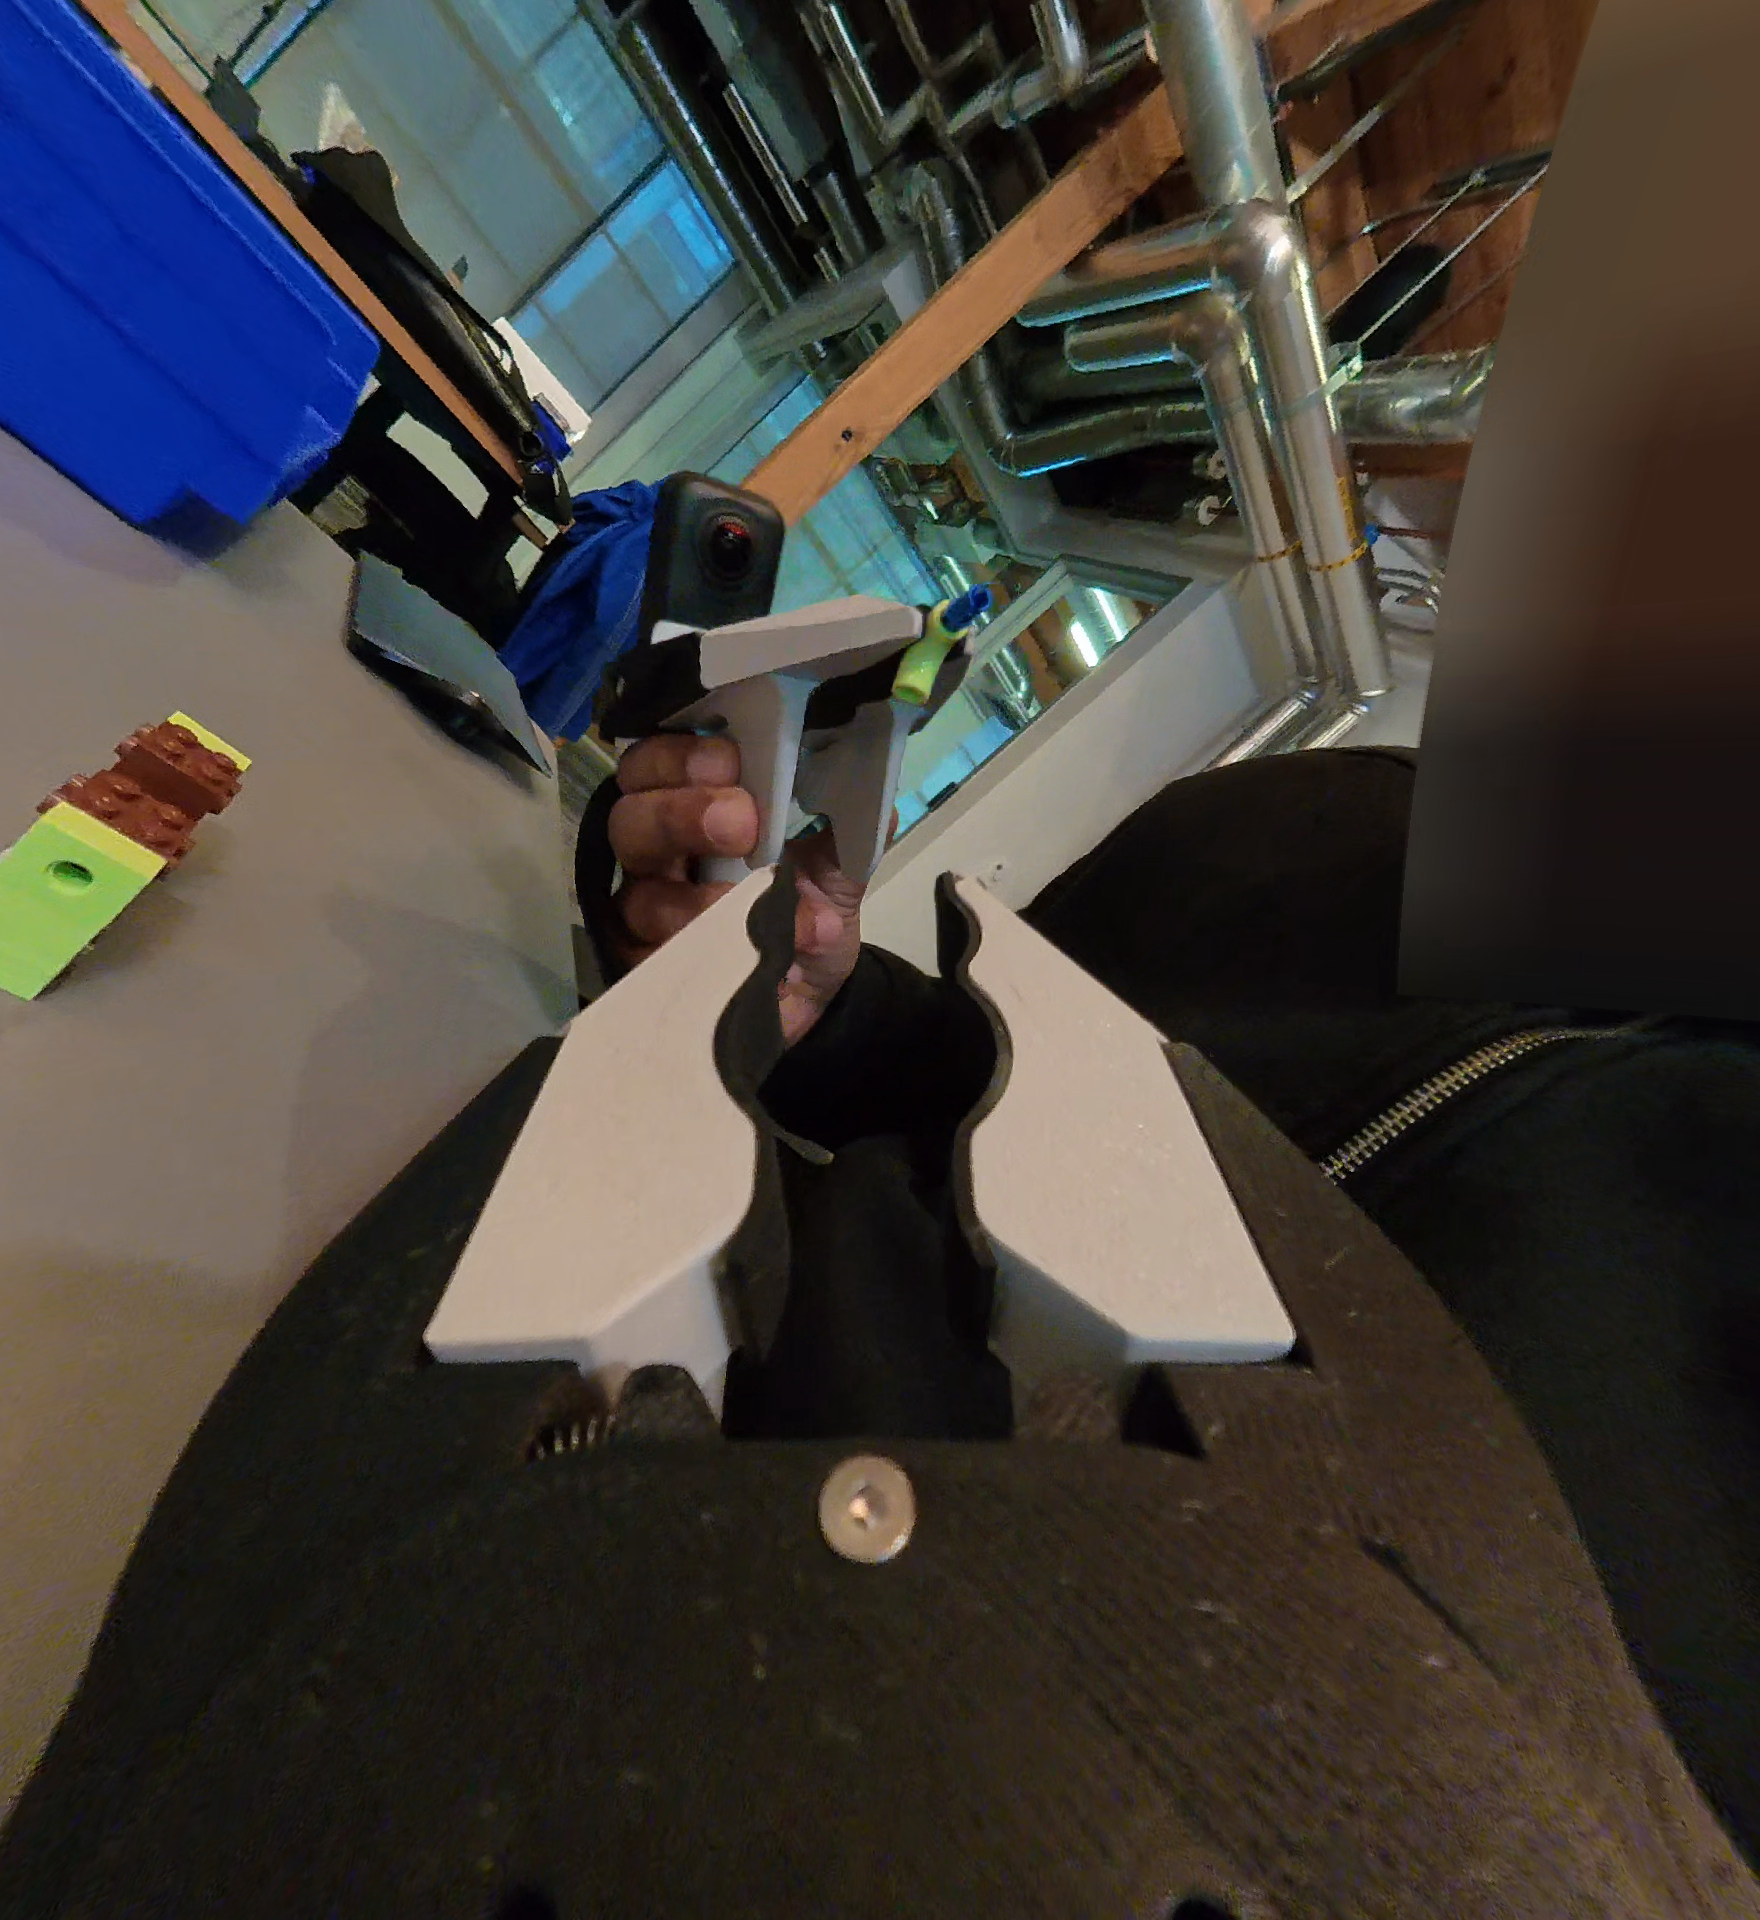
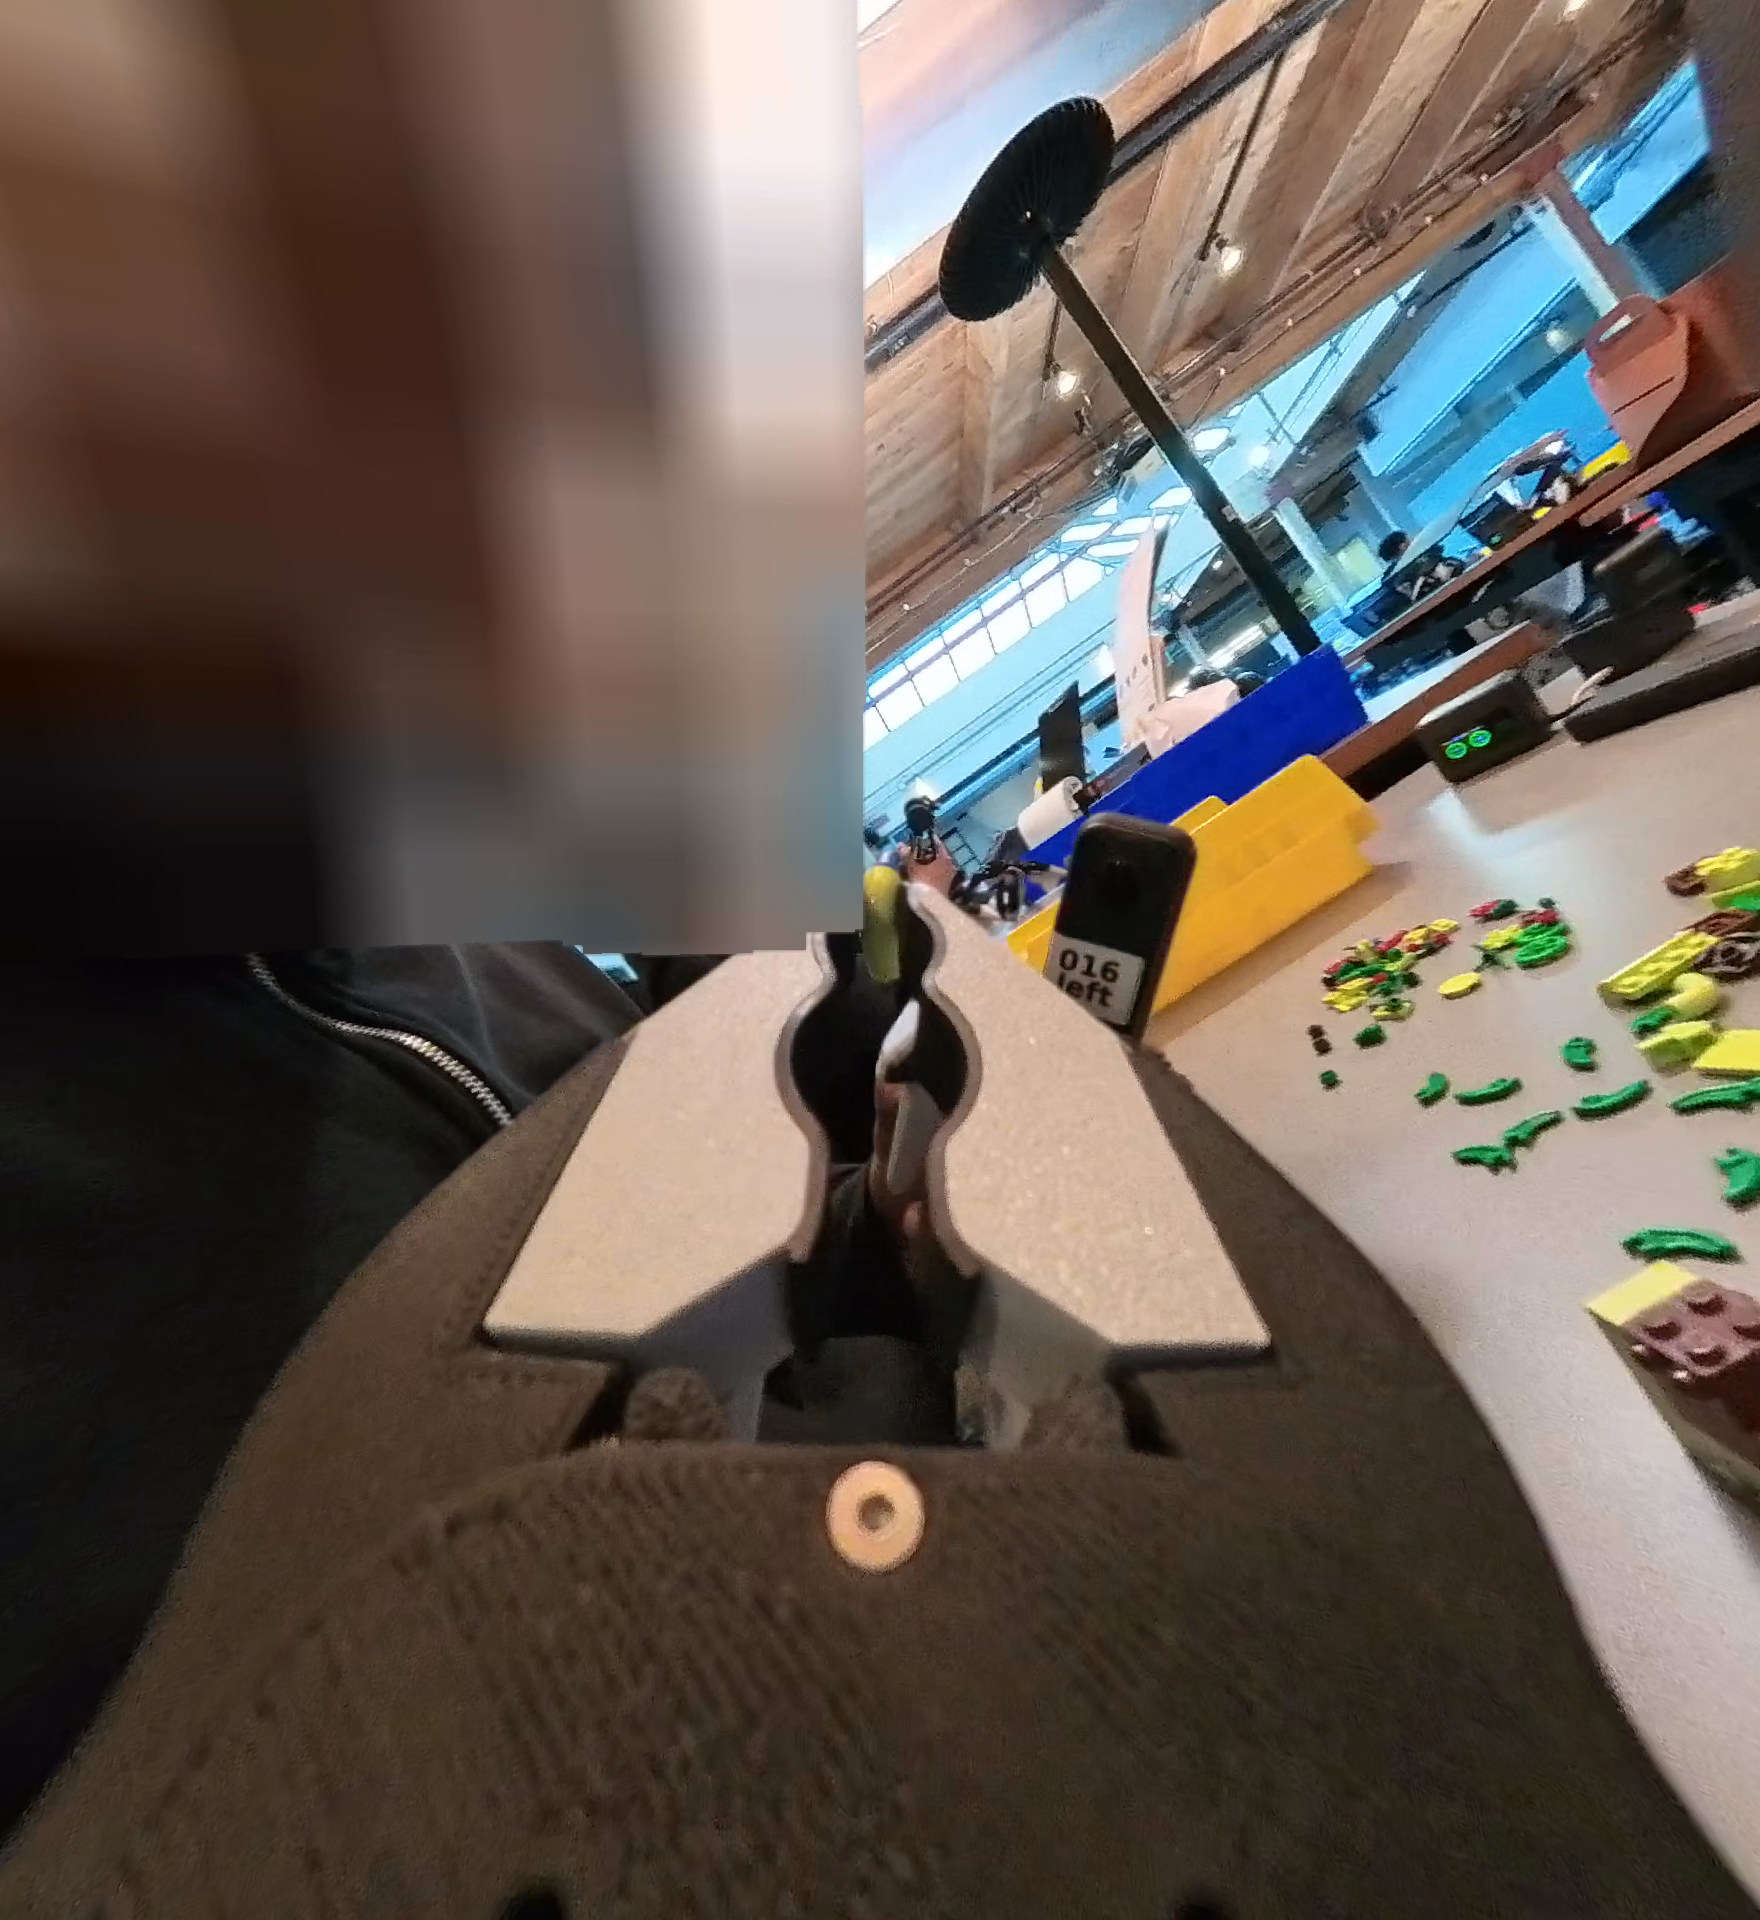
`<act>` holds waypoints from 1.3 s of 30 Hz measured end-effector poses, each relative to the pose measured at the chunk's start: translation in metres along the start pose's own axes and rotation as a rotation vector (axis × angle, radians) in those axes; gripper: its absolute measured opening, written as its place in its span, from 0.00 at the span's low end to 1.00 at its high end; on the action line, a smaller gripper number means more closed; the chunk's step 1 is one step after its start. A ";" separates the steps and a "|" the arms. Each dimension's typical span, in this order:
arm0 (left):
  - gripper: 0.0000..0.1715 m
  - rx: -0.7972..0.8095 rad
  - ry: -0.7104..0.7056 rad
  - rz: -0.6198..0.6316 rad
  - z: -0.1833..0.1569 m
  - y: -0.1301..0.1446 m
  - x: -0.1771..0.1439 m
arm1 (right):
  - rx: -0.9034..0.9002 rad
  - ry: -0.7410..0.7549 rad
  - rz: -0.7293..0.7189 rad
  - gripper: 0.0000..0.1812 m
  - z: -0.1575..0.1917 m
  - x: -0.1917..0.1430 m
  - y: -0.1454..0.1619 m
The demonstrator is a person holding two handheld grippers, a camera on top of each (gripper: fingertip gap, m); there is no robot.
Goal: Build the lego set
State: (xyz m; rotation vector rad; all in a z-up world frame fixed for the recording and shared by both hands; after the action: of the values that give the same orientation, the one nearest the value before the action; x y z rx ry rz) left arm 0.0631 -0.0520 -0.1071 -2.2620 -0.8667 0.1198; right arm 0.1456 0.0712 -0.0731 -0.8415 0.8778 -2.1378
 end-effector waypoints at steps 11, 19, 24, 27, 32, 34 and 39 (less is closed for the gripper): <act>0.13 0.171 -0.275 0.007 0.002 -0.004 -0.011 | 0.164 0.130 0.239 0.03 -0.020 -0.001 0.021; 0.12 0.155 -0.421 0.081 0.016 0.000 -0.013 | 0.023 0.704 1.057 0.03 -0.034 -0.026 0.017; 0.11 0.167 -0.477 0.142 0.019 0.007 -0.010 | -0.074 0.871 1.535 0.03 -0.043 -0.033 0.014; 0.11 0.174 -0.506 0.155 0.021 0.009 -0.013 | -0.102 0.911 1.789 0.03 -0.047 -0.032 0.014; 0.10 0.165 -0.500 0.122 0.020 0.007 -0.022 | -0.053 0.898 2.019 0.03 -0.054 -0.028 0.018; 0.10 0.161 -0.494 0.110 0.019 0.006 -0.026 | -0.026 0.881 2.084 0.03 -0.061 -0.030 0.023; 0.10 0.143 -0.467 0.090 0.019 0.005 -0.029 | 0.016 0.873 2.088 0.03 -0.060 -0.025 0.015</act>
State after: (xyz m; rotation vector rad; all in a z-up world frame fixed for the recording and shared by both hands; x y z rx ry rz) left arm 0.0374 -0.0617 -0.1290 -2.1688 -0.9533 0.7508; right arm 0.1191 0.1028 -0.1260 0.9583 1.1620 -0.4071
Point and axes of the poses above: each gripper's, where its closed fingertips meet, x out along the fingers, y out of its underside, z = x × y across the jaws, the point moved 7 cm from there along -x, back along the fingers, and after that the axes turned 12 degrees about z, right-handed, at the moved point
